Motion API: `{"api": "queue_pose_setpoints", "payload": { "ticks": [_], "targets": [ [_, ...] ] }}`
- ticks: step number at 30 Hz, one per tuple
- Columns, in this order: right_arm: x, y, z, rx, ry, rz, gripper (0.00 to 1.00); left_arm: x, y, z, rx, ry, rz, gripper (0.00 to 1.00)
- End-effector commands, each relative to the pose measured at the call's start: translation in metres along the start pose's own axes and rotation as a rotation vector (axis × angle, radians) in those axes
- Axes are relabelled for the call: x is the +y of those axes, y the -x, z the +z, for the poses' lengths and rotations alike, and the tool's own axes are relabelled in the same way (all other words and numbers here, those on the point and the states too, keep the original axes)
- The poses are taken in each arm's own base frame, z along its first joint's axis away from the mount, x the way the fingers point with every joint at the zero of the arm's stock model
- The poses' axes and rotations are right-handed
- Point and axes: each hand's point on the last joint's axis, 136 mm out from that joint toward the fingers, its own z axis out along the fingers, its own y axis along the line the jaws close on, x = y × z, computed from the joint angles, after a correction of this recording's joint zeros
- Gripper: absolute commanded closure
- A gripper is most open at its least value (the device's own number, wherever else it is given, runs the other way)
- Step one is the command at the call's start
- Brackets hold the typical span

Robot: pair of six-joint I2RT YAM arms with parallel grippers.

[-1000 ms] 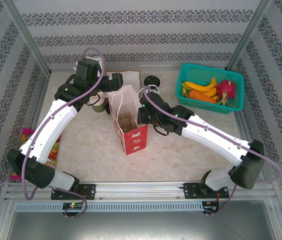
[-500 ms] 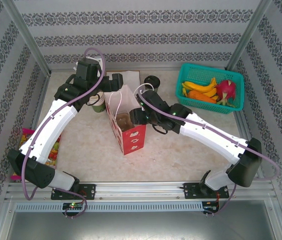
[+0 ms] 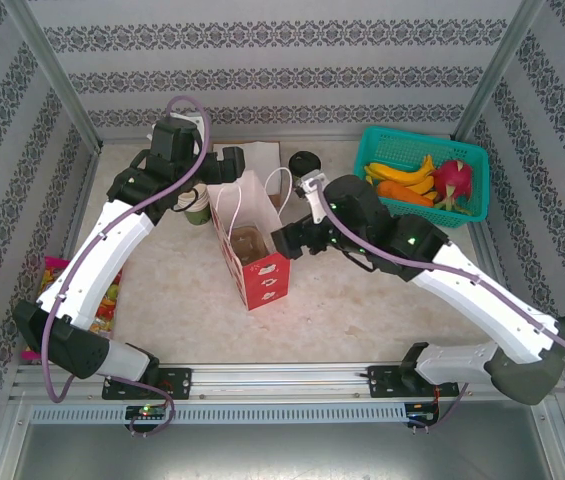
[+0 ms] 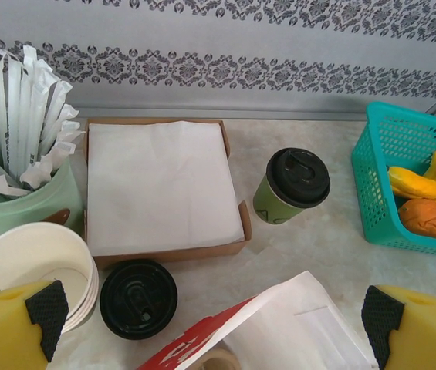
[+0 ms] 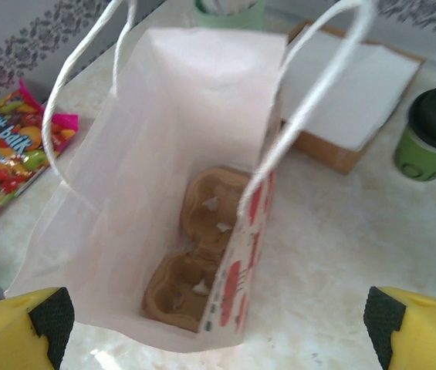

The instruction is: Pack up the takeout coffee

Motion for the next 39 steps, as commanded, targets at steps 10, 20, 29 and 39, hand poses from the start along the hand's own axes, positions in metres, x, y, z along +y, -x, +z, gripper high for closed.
{"api": "queue_pose_setpoints", "payload": {
  "ticks": [10, 20, 29, 39],
  "targets": [
    [-0.130, 0.016, -0.012, -0.226, -0.261, 0.257, 0.02, 0.014, 0.006, -0.005, -0.059, 0.045, -0.052, 0.00],
    [-0.177, 0.000, 0.060, -0.100, -0.212, 0.395, 0.02, 0.031, 0.003, -0.012, -0.108, 0.119, -0.040, 0.00],
    [-0.210, 0.006, 0.133, -0.005, -0.248, 0.445, 0.02, 0.039, 0.007, -0.026, -0.143, 0.152, -0.071, 0.00],
    [-0.243, 0.002, 0.204, 0.125, -0.265, 0.457, 0.02, 0.048, 0.000, -0.033, -0.120, 0.189, -0.080, 0.00]
  ]
}}
